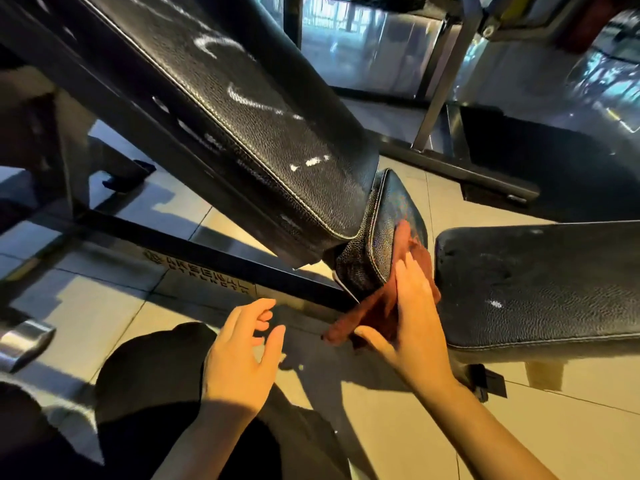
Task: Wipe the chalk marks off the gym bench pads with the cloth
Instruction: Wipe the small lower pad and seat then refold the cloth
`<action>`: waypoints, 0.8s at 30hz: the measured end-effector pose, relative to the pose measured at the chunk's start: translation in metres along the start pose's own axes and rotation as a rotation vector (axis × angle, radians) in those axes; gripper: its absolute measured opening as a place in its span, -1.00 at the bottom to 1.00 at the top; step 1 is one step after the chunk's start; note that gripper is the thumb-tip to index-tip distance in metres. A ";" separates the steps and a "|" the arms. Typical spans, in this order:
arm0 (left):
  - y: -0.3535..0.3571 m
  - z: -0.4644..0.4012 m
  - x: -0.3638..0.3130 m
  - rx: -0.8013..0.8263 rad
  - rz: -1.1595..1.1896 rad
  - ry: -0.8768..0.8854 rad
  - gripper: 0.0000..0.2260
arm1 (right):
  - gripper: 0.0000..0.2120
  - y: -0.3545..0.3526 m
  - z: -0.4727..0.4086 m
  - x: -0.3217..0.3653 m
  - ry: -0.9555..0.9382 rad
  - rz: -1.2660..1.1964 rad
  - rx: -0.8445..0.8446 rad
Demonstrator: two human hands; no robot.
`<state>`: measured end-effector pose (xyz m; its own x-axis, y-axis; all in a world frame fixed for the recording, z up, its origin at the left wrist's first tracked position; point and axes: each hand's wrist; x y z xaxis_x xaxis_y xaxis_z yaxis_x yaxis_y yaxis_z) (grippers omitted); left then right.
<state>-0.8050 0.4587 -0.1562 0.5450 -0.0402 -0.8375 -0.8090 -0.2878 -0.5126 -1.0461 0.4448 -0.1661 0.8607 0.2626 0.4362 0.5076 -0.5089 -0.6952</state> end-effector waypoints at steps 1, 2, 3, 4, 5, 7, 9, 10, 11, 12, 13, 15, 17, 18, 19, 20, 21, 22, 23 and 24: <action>0.000 0.000 0.001 0.008 -0.004 -0.002 -0.71 | 0.05 -0.001 0.005 0.002 0.016 -0.010 0.000; 0.000 0.001 0.001 0.015 -0.011 0.001 -0.72 | 0.03 -0.001 0.008 0.006 0.048 -0.036 -0.003; 0.000 0.002 -0.001 0.021 -0.016 0.010 -0.73 | -0.02 -0.001 0.007 0.010 0.077 -0.061 -0.013; 0.000 0.004 -0.003 0.027 -0.018 0.027 -0.74 | -0.10 0.000 0.005 0.013 0.089 -0.081 -0.024; 0.001 0.006 -0.005 0.032 -0.016 0.045 -0.74 | -0.19 0.000 0.001 0.016 0.084 -0.100 -0.033; 0.004 0.009 -0.009 0.043 -0.013 0.074 -0.74 | -0.28 -0.003 -0.015 0.017 0.051 -0.126 -0.012; 0.011 0.011 -0.012 0.055 -0.009 0.100 -0.76 | -0.27 -0.007 -0.033 0.020 0.028 -0.132 0.033; 0.013 0.011 -0.015 0.064 0.000 0.111 -0.75 | -0.26 -0.006 -0.041 0.025 0.036 -0.137 0.032; 0.016 0.011 -0.017 0.073 0.016 0.122 -0.72 | -0.26 -0.003 -0.048 0.032 0.054 -0.141 0.012; 0.019 0.010 -0.019 0.082 0.034 0.133 -0.68 | -0.27 0.000 -0.055 0.040 0.080 -0.142 -0.018; 0.022 0.009 -0.021 0.085 0.046 0.135 -0.63 | -0.27 0.003 -0.062 0.048 0.112 -0.142 -0.050; 0.027 0.006 -0.025 0.079 0.069 0.107 -0.55 | -0.28 0.005 -0.070 0.054 0.166 -0.152 -0.069; 0.032 0.000 -0.028 0.076 0.107 0.062 -0.52 | -0.27 0.002 -0.072 0.046 0.187 -0.214 -0.020; 0.034 -0.003 -0.029 0.077 0.121 0.041 -0.51 | -0.27 -0.001 -0.073 0.039 0.187 -0.250 0.010; 0.037 -0.006 -0.030 0.084 0.128 0.018 -0.51 | -0.29 -0.003 -0.075 0.032 0.182 -0.270 0.036; 0.040 -0.008 -0.031 0.098 0.127 0.002 -0.52 | -0.31 -0.005 -0.077 0.025 0.177 -0.273 0.058; 0.044 -0.009 -0.033 0.112 0.121 -0.006 -0.54 | -0.35 -0.004 -0.081 0.019 0.183 -0.269 0.075; 0.048 -0.011 -0.035 0.123 0.101 -0.001 -0.61 | -0.39 -0.003 -0.086 0.014 0.205 -0.268 0.086; 0.051 -0.011 -0.038 0.122 0.070 0.019 -0.73 | -0.42 -0.002 -0.090 0.009 0.239 -0.270 0.091; 0.055 -0.009 -0.041 0.111 0.046 0.039 -0.84 | -0.42 -0.001 -0.094 0.004 0.269 -0.267 0.091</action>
<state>-0.8696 0.4356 -0.1479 0.5128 -0.0886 -0.8540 -0.8518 -0.1768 -0.4931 -1.0470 0.3692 -0.1103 0.6625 0.1457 0.7348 0.7245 -0.3740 -0.5790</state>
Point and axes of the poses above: each hand's wrist, its own z-axis away from the middle knuckle, its own y-axis out of the palm, x = y × z, and after that the axes turned 11 degrees about -x, right-handed
